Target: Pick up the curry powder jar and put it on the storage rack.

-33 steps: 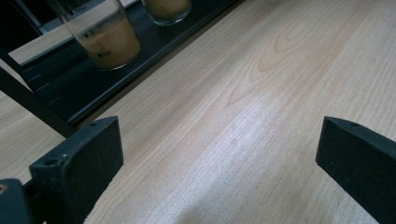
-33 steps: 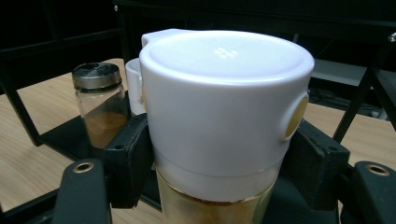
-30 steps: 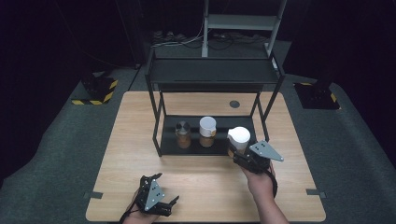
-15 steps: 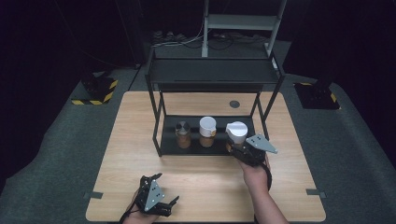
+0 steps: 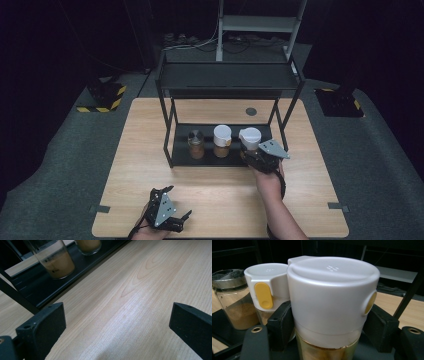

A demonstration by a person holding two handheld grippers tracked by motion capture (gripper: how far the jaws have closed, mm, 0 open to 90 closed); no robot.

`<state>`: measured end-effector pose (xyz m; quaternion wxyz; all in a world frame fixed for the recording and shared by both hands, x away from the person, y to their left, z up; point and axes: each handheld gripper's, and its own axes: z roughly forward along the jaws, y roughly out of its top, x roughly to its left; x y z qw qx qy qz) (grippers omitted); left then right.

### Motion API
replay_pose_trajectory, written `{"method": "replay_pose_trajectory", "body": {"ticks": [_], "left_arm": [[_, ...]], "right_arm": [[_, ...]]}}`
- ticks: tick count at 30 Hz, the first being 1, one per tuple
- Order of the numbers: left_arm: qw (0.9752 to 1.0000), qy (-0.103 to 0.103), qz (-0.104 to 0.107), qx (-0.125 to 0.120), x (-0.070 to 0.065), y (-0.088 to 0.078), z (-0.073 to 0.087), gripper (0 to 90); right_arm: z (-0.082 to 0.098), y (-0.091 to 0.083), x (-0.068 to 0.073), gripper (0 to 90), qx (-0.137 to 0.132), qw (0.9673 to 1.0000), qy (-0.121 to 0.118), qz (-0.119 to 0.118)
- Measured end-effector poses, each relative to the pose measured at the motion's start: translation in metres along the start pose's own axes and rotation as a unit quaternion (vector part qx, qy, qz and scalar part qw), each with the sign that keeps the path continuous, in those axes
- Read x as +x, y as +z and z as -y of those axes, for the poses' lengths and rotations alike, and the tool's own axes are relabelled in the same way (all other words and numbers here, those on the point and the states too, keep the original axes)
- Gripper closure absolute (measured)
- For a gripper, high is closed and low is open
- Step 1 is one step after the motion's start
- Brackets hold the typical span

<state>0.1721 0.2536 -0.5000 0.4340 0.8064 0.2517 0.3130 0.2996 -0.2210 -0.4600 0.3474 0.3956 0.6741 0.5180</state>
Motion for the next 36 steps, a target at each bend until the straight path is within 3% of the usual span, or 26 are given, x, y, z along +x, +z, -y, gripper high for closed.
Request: {"method": "replay_pose_trajectory", "body": {"ticks": [36], "left_arm": [[1.0,0.008,-0.002,0.0,-0.002,0.0,0.0,1.1]], "right_arm": [[0.001,0.027,-0.003,30.5,0.019,0.9997,0.006,0.016]]}}
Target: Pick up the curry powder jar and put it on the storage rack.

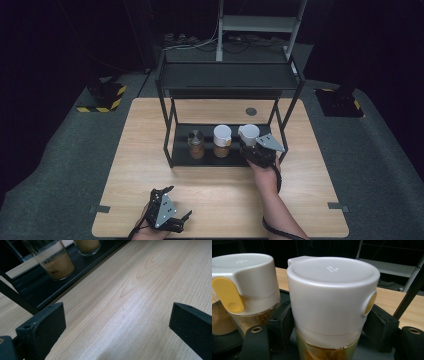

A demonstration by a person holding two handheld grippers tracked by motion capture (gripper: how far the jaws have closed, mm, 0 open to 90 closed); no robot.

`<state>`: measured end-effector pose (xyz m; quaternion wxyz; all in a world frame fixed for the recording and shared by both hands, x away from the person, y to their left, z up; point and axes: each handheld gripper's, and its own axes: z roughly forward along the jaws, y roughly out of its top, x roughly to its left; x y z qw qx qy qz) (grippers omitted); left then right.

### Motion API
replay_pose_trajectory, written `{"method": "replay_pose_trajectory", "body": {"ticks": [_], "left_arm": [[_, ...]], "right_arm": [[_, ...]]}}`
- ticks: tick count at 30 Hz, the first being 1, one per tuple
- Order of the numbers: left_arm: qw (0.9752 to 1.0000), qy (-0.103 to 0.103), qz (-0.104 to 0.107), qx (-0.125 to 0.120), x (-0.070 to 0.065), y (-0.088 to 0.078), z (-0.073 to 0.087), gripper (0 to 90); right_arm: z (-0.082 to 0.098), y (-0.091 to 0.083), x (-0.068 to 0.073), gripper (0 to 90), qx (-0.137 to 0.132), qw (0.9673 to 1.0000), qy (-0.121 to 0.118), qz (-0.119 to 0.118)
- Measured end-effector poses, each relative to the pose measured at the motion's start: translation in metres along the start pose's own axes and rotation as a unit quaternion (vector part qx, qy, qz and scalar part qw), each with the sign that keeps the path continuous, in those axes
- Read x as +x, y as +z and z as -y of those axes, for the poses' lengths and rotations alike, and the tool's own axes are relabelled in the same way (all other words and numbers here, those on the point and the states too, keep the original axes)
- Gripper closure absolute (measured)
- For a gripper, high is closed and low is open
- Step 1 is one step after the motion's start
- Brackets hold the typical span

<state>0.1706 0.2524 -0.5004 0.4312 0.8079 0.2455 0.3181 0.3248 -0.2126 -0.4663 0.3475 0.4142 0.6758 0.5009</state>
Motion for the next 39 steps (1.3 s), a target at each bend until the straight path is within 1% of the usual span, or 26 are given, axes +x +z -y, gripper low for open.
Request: {"method": "replay_pose_trajectory", "body": {"ticks": [16,27,39], "left_arm": [[1.0,-0.002,0.002,-0.003,0.001,0.0,0.001,1.1],[1.0,0.001,0.001,-0.003,0.0,0.0,0.001,1.1],[1.0,0.003,0.001,-0.002,0.0,0.0,0.001,1.1]], "right_arm": [[0.002,0.008,0.003,30.4,0.006,1.0,0.0,-0.001],[0.006,0.006,0.002,30.2,0.001,1.0,0.009,-0.001],[0.01,0.005,-0.001,30.1,-0.003,1.0,0.005,-0.004]]}}
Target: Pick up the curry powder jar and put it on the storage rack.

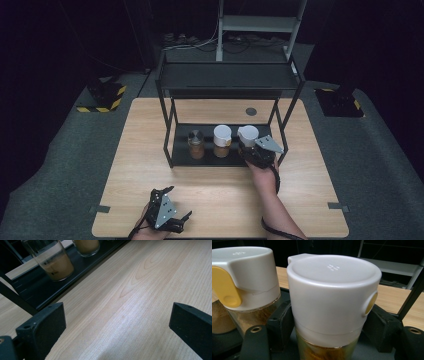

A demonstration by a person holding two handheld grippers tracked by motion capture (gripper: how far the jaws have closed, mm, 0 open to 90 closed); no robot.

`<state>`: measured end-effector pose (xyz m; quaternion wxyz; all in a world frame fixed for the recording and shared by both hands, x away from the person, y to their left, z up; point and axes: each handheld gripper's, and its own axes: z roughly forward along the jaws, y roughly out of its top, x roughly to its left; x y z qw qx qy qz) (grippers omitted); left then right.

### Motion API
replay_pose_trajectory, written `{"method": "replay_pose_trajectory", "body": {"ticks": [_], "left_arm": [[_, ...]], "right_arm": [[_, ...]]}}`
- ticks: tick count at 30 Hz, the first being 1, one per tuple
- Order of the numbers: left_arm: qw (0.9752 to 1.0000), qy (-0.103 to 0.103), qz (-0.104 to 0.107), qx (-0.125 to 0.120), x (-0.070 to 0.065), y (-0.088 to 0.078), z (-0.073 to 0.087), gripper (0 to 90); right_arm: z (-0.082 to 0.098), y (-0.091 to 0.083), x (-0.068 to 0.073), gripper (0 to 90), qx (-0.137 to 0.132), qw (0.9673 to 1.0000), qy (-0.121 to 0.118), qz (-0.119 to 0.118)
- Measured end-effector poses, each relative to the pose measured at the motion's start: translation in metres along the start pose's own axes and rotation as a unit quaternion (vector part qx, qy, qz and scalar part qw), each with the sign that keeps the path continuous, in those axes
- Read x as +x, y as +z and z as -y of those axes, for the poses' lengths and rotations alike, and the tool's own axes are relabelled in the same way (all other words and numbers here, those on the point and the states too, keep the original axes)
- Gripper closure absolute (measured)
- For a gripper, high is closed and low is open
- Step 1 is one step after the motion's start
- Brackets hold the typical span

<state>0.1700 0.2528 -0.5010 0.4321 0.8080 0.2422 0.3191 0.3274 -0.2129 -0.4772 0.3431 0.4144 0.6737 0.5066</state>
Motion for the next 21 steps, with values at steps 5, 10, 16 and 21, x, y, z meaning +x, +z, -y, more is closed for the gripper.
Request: {"method": "replay_pose_trajectory", "body": {"ticks": [5,10,16,21], "left_arm": [[1.0,0.0,0.0,-0.001,0.0002,0.0,0.0002,1.1],[1.0,-0.001,0.001,-0.002,0.0008,-0.0003,0.0007,1.1],[1.0,-0.002,0.002,-0.003,0.0012,-0.0003,0.001,1.1],[1.0,-0.001,0.002,-0.003,0.0009,-0.0003,0.0009,1.1]], "right_arm": [[-0.0007,0.0002,-0.0004,30.0,0.001,1.0,0.001,-0.001],[-0.0017,0.001,-0.0006,20.1,0.005,0.9999,0.011,0.003],[-0.0028,0.0021,-0.001,12.0,0.009,0.9997,0.021,0.006],[-0.0035,0.0015,-0.0017,10.8,0.011,0.9997,0.021,0.002]]}}
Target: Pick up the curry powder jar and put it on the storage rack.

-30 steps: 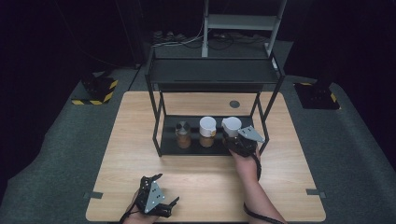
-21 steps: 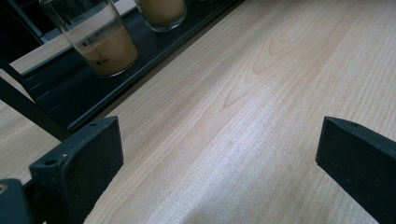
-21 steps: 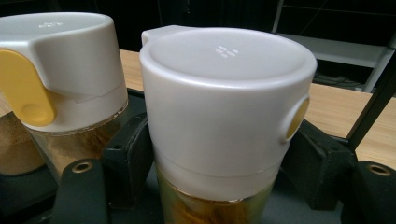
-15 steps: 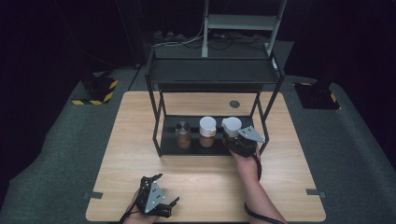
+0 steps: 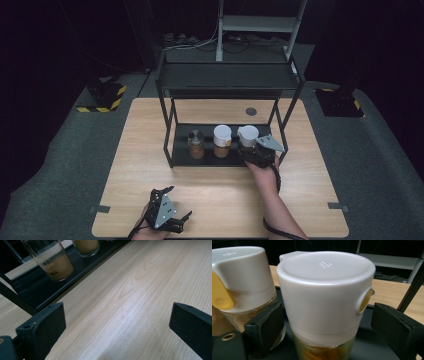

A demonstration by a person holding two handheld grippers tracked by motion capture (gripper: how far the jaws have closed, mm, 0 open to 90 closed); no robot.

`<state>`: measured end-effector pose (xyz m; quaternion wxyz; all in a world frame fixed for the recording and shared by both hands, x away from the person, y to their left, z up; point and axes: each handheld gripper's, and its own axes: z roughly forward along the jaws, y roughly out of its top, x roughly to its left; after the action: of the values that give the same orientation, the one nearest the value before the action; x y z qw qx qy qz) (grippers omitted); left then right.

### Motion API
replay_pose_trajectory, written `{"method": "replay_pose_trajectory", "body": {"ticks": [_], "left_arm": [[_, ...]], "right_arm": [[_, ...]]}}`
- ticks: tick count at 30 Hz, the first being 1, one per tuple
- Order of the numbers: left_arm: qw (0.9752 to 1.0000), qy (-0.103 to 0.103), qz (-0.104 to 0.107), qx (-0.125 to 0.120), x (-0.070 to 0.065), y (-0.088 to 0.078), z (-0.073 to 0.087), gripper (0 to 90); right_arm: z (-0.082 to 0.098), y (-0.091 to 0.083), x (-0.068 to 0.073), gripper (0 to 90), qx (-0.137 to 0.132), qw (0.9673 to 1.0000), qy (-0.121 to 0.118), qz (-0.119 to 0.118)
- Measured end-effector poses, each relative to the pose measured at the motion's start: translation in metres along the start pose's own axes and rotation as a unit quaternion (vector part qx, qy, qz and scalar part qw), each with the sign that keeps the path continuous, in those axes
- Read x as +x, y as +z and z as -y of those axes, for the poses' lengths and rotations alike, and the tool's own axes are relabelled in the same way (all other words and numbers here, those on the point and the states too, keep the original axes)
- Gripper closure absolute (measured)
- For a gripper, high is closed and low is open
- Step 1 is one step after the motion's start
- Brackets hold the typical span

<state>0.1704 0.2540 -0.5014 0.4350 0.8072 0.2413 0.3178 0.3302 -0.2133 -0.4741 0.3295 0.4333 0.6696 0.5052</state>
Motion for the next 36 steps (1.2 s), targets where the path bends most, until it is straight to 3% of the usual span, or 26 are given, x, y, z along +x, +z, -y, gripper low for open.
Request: {"method": "replay_pose_trajectory", "body": {"ticks": [11,36], "left_arm": [[1.0,0.001,0.002,0.003,0.001,0.0,-0.001,1.1],[0.9999,0.008,0.003,0.008,0.0,0.001,-0.003,1.1]], "right_arm": [[0.001,-0.007,0.002,0.3,-0.001,1.0,-0.002,-0.003],[-0.006,-0.047,0.015,0.0,-0.024,0.9993,-0.022,-0.019]]}}
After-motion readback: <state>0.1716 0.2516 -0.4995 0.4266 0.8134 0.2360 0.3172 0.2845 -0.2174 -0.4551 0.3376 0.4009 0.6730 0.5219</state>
